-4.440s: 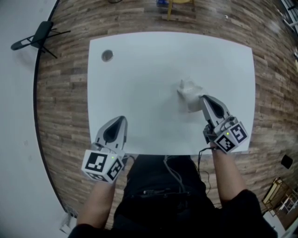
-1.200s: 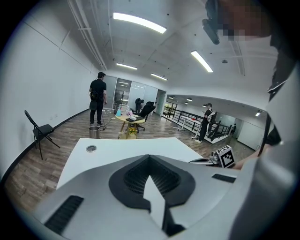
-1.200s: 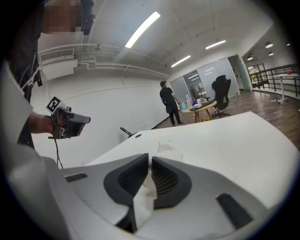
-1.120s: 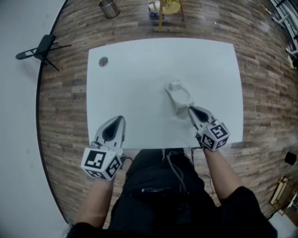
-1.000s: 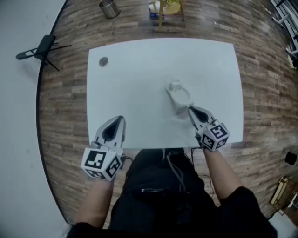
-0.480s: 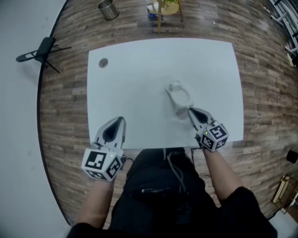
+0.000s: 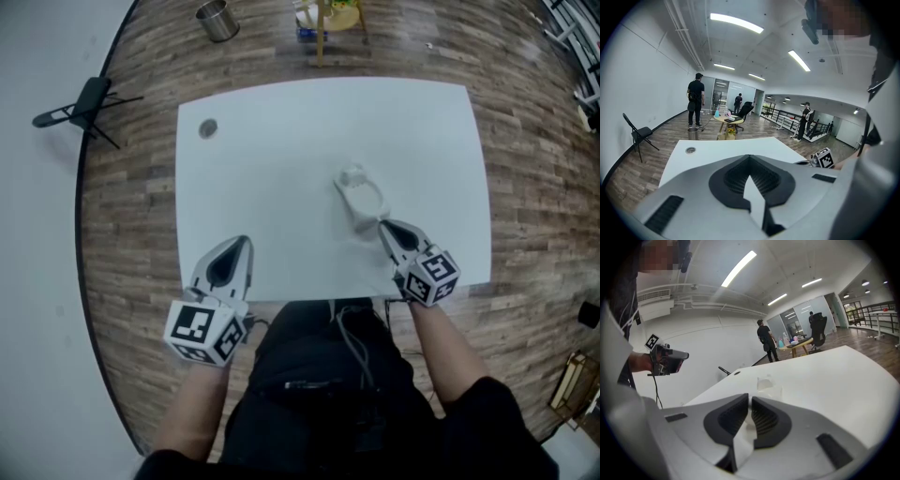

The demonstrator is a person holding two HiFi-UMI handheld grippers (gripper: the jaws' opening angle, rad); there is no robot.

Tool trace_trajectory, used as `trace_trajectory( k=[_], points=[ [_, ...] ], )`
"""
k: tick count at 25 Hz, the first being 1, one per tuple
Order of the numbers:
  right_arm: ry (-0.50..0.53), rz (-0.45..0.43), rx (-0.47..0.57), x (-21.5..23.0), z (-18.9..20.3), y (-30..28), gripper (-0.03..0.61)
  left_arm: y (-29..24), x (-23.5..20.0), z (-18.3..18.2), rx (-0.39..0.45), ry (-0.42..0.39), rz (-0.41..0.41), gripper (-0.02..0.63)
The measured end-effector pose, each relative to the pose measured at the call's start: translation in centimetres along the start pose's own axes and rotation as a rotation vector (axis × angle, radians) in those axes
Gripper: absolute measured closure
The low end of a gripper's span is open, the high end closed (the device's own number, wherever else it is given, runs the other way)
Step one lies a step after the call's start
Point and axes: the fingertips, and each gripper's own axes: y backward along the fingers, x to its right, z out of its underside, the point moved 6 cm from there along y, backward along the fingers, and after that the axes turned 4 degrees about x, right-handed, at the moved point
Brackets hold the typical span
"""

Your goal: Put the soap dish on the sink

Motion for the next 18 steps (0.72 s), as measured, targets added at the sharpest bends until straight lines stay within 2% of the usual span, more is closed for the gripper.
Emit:
trace_trajectory(
  k=[18],
  points=[
    [-0.008,-0.003,-0.03,-0.1,1.1,-0.2,0.549,0.7,-0.3,0.3,-0.003,-0.001,-0.01,0.624]
  ],
)
